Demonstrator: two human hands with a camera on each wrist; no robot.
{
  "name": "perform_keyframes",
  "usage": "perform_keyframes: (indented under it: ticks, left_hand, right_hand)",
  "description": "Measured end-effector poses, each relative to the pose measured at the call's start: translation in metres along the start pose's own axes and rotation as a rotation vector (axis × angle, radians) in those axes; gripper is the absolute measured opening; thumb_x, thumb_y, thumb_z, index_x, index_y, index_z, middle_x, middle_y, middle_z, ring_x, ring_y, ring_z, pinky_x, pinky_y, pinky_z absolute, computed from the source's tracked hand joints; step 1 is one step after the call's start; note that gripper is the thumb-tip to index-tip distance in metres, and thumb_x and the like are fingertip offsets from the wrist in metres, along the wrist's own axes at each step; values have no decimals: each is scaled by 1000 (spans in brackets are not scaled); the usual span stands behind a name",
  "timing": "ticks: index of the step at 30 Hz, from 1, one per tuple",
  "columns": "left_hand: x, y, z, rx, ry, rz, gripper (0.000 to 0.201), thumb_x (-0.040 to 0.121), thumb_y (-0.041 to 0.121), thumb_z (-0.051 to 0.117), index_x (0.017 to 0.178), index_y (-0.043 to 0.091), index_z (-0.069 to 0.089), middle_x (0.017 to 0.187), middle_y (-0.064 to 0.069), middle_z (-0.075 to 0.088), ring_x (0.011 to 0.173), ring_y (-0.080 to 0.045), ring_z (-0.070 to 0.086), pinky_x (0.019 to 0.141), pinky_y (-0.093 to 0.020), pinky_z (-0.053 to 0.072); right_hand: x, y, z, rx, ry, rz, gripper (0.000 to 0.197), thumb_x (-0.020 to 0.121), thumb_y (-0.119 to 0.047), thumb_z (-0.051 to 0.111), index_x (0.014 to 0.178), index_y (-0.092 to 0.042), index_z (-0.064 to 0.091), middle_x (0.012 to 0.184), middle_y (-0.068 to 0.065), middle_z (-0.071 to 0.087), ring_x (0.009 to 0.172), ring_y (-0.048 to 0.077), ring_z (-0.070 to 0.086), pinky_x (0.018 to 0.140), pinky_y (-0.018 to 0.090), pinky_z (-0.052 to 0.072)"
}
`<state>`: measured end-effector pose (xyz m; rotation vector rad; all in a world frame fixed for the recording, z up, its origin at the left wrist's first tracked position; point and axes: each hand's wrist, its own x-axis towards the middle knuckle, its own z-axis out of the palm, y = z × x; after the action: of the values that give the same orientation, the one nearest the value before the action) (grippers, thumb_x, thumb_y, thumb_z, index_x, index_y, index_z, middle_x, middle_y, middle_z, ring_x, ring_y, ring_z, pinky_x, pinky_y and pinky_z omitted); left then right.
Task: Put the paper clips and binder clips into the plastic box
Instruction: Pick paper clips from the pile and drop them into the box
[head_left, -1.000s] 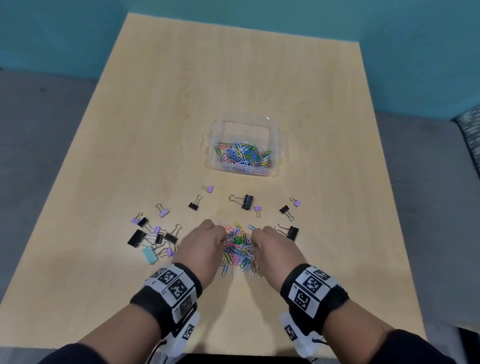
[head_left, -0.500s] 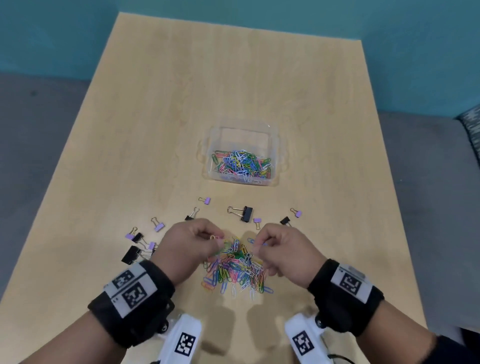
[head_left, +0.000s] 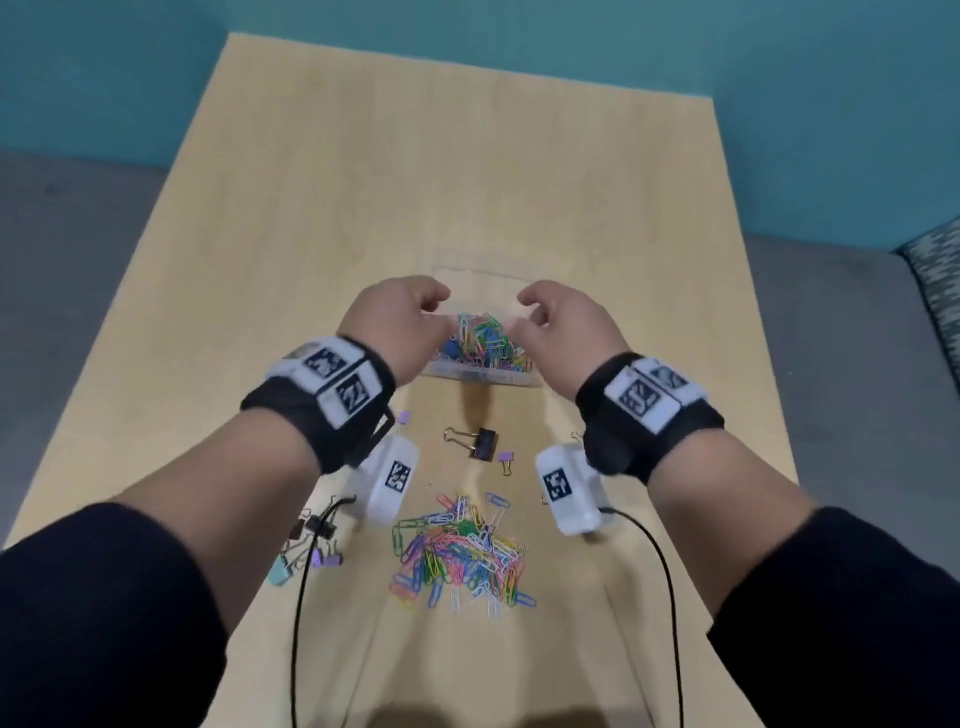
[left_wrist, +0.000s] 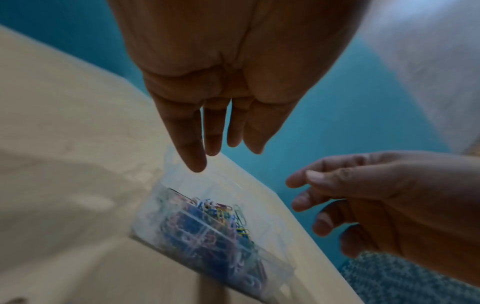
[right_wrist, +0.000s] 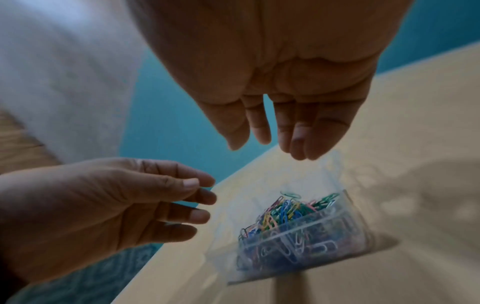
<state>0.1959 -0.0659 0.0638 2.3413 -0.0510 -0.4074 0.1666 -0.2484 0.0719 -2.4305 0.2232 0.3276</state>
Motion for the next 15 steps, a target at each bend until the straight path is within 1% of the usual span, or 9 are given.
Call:
perform_keyframes:
  ticks: [2, 3, 5, 7, 9, 11, 12, 13, 15]
  left_hand:
    - [-21, -9, -7, 78, 76, 60, 32, 85, 27, 63, 116, 19, 63, 108, -2, 66, 93, -22, 62, 89, -34, 47]
    - [-36, -17, -7, 81, 74, 78, 31, 85, 25, 62, 116, 18, 64, 107, -2, 65, 93, -22, 61, 88, -34, 47]
    - [-73, -35, 3, 147, -70, 95, 36, 84, 26, 64, 119, 19, 61, 109, -1, 60, 96, -21, 59, 88, -32, 45]
    - [-114, -57, 22, 281, -279, 110, 55, 79, 33, 67, 131, 22, 50, 117, 1, 51, 103, -17, 54, 91, -31, 43]
    - [-147, -74, 40, 398, -382, 108, 79, 73, 38, 70, 141, 26, 32, 120, 1, 42, 103, -17, 45, 91, -30, 43]
    - [-165, -82, 56, 460, -365, 97, 90, 72, 39, 72, 143, 31, 17, 117, 3, 35, 97, -15, 37, 85, -30, 45]
    - [-169, -83, 62, 471, -335, 102, 92, 72, 39, 72, 142, 32, 13, 115, 4, 33, 97, -15, 36, 84, -30, 46]
    - [-169, -83, 67, 466, -303, 114, 92, 73, 39, 72, 143, 33, 13, 115, 4, 33, 98, -16, 37, 85, -32, 46]
    - [-165, -80, 77, 444, -261, 133, 84, 76, 40, 70, 142, 33, 18, 114, 2, 34, 101, -19, 41, 85, -36, 47]
  right_hand:
    - [-24, 7, -2, -89, 49, -75, 32, 90, -31, 54, 120, -19, 57, 105, 6, 59, 92, 23, 58, 82, 33, 46]
    - [-40, 12, 2, -91, 22, -110, 32, 90, -30, 53, 120, -20, 57, 106, 6, 58, 93, 23, 57, 83, 33, 45]
    - [-77, 25, 18, -151, -145, -145, 32, 90, -30, 52, 121, -21, 56, 106, 4, 56, 94, 23, 57, 82, 33, 45]
    - [-116, 40, 40, -295, -329, -150, 39, 88, -35, 52, 125, -22, 47, 113, 2, 48, 100, 25, 55, 82, 36, 46]
    - [-150, 51, 58, -399, -433, -123, 62, 83, -39, 57, 137, -25, 28, 126, 1, 36, 111, 26, 49, 85, 39, 47]
    - [-170, 56, 74, -412, -445, -95, 87, 79, -39, 65, 144, -29, 8, 140, 1, 20, 117, 29, 41, 88, 40, 47]
    - [-173, 55, 81, -422, -418, -100, 93, 78, -38, 66, 145, -30, 2, 144, 1, 14, 119, 30, 39, 90, 40, 47]
    - [-173, 54, 88, -429, -378, -111, 94, 79, -38, 66, 145, -30, -1, 146, 1, 12, 119, 30, 38, 90, 40, 46]
    - [-168, 50, 100, -411, -292, -129, 86, 84, -37, 61, 147, -27, 3, 146, 3, 15, 120, 28, 36, 92, 38, 45]
